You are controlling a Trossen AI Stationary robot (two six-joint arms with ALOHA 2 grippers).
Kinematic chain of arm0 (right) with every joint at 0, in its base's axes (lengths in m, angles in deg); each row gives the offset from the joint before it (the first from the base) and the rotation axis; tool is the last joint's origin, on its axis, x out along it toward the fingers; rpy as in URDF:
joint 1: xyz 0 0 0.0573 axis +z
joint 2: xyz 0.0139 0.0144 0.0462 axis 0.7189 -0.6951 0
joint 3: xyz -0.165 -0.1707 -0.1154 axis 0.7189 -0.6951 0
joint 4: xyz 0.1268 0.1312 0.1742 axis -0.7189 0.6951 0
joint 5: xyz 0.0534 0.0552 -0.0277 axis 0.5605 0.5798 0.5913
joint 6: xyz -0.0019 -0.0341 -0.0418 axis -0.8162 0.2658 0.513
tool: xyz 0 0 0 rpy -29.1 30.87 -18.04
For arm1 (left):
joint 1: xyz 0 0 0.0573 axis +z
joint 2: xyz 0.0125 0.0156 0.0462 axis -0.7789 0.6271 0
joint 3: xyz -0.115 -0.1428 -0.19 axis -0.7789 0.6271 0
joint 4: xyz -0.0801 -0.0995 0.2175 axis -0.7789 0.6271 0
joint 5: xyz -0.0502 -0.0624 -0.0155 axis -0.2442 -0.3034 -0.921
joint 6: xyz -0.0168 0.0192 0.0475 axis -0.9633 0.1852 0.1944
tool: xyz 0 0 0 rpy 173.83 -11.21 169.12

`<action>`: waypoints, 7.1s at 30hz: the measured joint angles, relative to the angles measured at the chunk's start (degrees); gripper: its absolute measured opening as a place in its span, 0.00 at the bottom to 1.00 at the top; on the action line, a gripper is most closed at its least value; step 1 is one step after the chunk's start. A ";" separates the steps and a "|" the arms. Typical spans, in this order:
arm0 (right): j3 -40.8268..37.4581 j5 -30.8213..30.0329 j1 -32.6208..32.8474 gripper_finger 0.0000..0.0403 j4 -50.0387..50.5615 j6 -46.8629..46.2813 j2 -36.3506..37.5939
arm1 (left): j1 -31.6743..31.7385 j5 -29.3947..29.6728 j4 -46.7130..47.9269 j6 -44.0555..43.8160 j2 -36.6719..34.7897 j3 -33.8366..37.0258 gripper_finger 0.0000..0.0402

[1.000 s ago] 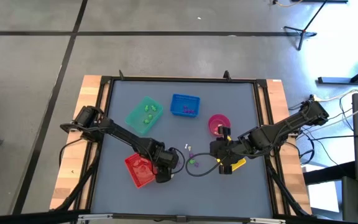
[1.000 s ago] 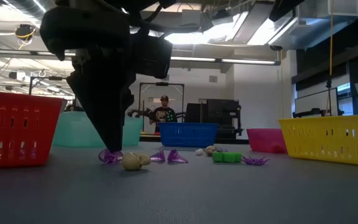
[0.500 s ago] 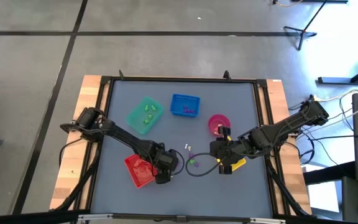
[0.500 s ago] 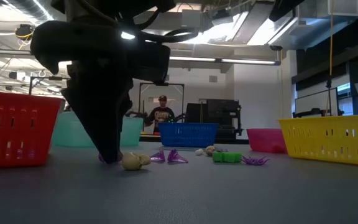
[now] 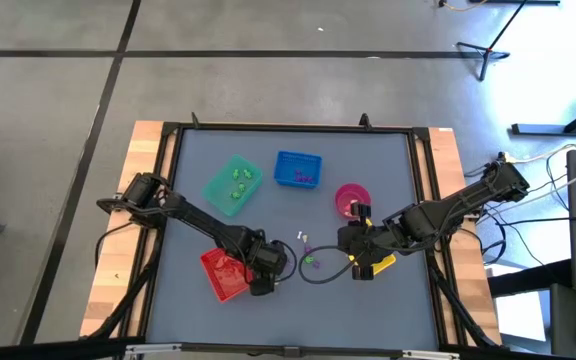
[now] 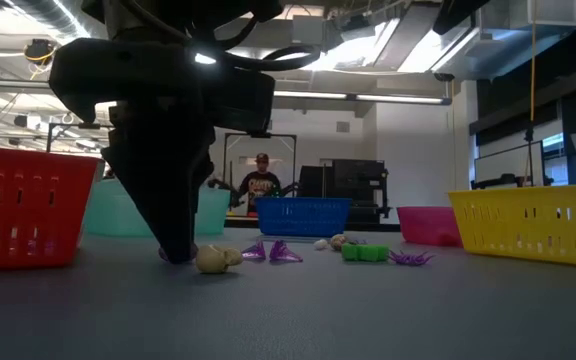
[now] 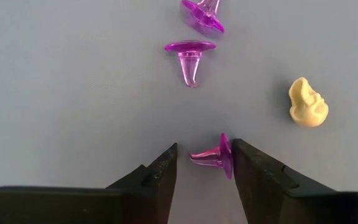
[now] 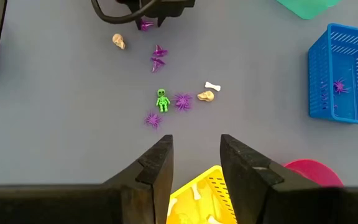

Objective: Sort Halloween decoration
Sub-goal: Put the purple witch hat toy into the orange bin

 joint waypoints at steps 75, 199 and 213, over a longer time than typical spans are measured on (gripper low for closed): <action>0.00 0.02 0.00 0.33 0.00 0.00 0.00 | -0.11 -0.39 -1.40 5.35 0.11 -2.86 0.19; -0.02 0.00 0.00 0.33 -0.02 0.04 0.00 | 1.86 -7.39 11.15 -5.16 1.66 -4.50 0.20; -0.02 0.00 0.00 0.33 -0.02 0.04 0.00 | 1.92 -7.95 11.19 -5.14 1.66 -4.50 0.16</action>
